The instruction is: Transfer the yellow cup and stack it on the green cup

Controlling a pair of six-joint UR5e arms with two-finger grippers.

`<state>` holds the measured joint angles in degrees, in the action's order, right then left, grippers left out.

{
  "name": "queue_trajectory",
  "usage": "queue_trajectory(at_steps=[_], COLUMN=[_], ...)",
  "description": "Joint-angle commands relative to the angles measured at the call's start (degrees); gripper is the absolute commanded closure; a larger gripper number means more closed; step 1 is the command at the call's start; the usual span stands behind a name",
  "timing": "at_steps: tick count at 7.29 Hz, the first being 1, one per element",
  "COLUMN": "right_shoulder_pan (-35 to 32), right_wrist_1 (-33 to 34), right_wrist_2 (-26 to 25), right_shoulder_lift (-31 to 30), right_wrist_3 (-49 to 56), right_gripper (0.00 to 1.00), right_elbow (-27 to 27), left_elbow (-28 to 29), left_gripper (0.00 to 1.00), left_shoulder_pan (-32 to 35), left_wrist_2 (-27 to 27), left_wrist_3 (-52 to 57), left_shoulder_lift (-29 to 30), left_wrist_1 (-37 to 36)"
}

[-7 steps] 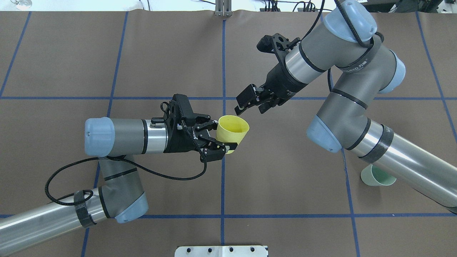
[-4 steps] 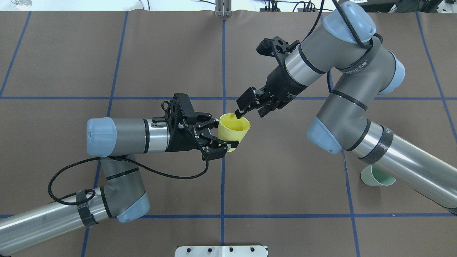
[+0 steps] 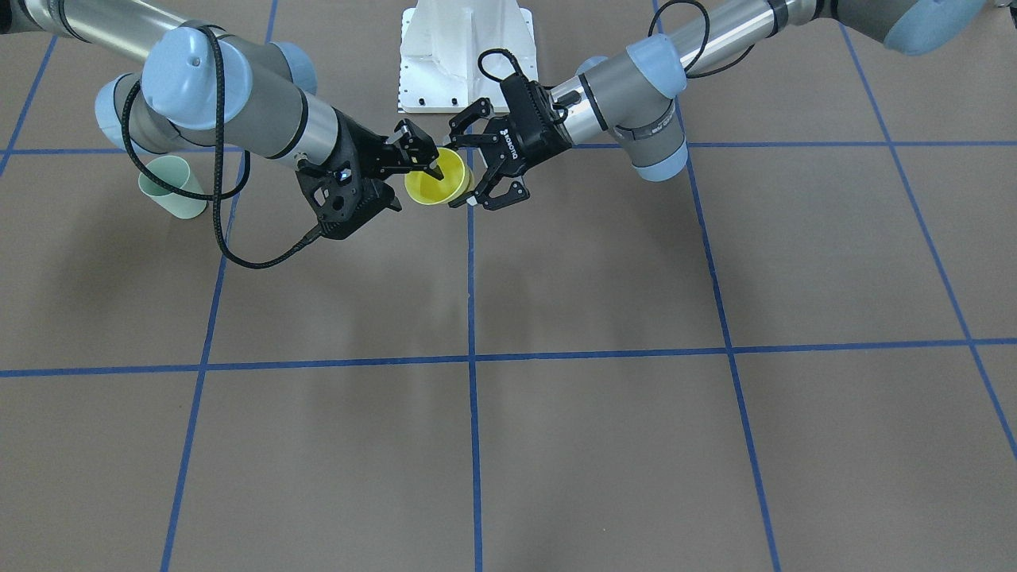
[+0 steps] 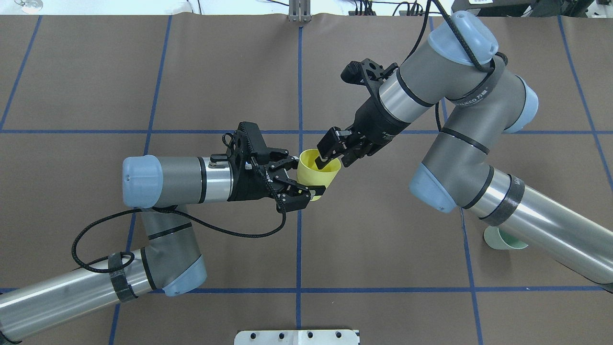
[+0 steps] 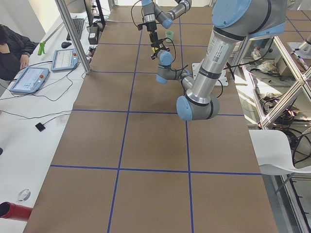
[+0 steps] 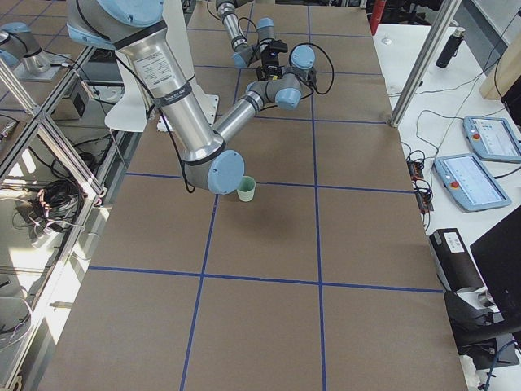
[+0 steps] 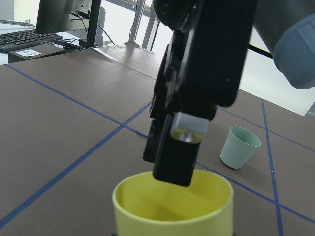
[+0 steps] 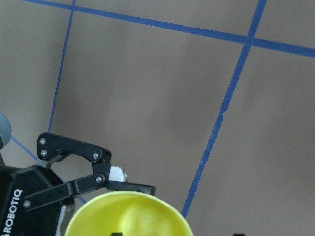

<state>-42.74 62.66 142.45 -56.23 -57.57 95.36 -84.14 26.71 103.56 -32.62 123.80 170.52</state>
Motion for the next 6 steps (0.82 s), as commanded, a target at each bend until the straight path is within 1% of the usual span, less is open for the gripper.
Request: queue_trajectory(at_steps=[1,2,3,5,6], right_shoulder_pan=[0.1,0.2,0.5,0.6,0.6], right_wrist_1=[0.0,-0.1,-0.1,-0.1,-0.1], right_wrist_2=[0.0,0.0,0.0,0.0,-0.1], right_shoulder_lift=[-0.4,-0.4,-0.4,-0.4,-0.4], right_wrist_3=[0.0,0.0,0.0,0.0,0.0], right_gripper=[0.52,0.59,0.63,0.63,0.68], right_elbow=[0.0,0.0,0.0,0.0,0.0], left_elbow=[0.0,0.0,0.0,0.0,0.0], left_gripper=[1.00,1.00,1.00,1.00,1.00], left_shoulder_pan=[0.0,0.0,0.0,0.0,0.0], left_wrist_2=[0.0,0.1,0.0,0.0,0.1], left_wrist_3=[-0.1,-0.3,-0.3,-0.4,-0.4], left_shoulder_lift=[0.0,0.0,0.1,0.3,0.3], left_wrist_1=[0.1,0.2,0.3,0.3,0.3])
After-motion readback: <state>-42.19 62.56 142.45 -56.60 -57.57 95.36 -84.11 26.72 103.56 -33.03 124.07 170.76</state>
